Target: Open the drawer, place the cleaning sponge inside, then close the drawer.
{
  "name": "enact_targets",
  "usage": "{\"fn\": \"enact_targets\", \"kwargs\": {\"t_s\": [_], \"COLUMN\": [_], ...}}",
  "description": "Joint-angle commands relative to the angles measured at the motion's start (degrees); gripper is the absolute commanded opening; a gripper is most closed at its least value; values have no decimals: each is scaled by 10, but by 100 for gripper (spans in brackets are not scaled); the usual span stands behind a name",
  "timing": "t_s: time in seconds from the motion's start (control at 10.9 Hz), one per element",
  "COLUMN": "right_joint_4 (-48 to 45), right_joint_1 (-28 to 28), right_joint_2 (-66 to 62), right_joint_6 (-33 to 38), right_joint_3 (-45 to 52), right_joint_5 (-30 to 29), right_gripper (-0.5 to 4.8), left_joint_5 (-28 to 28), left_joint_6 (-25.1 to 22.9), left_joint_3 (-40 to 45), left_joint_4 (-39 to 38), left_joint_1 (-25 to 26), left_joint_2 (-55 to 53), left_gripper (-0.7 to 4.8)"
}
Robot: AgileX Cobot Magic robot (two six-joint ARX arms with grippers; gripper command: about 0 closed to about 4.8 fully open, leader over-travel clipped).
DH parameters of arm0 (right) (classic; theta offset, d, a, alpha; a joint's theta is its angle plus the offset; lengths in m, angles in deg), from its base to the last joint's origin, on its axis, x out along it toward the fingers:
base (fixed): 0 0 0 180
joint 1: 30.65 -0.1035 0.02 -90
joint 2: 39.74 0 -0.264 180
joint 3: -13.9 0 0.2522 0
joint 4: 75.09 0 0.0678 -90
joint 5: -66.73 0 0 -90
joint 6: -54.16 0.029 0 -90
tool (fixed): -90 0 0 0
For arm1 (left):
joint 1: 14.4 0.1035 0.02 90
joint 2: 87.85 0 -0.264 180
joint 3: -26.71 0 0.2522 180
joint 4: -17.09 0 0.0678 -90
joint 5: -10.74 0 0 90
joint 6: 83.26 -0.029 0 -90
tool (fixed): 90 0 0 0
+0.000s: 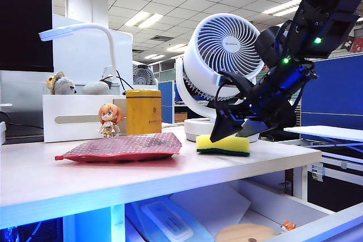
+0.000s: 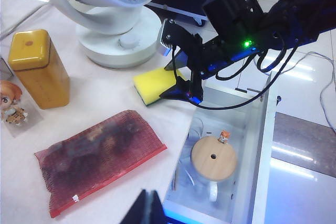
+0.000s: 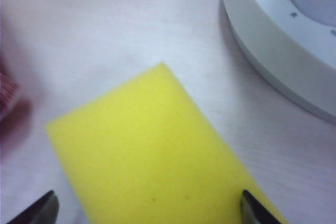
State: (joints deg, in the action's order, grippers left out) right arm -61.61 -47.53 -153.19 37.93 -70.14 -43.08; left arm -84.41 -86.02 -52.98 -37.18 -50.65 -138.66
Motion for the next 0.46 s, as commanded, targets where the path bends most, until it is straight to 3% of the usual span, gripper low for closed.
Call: {"fn": "enact_targets", "kwargs": {"t_s": [0.09,0.37,0.46], "right_joint_4": [20,22,22], "right_joint_1": [-6,-16,-23], "right_joint_2": [-2,-5,-5], "right_joint_6": [-38,-51,-50], "right_joint_3": [-1,-1,-1], "right_joint_5": [56,88,103], "right_gripper": [479,479,382], "left_joint_5": [-2,-2,-2], "left_joint_6": [3,3,5], "left_joint_3": [-3,-3,-3], "left_joint_4": [8,8,7], "left_joint_1": [-1,-1,-1], "left_joint_2": [0,0,0], "left_gripper": [-5,-5,-5]}}
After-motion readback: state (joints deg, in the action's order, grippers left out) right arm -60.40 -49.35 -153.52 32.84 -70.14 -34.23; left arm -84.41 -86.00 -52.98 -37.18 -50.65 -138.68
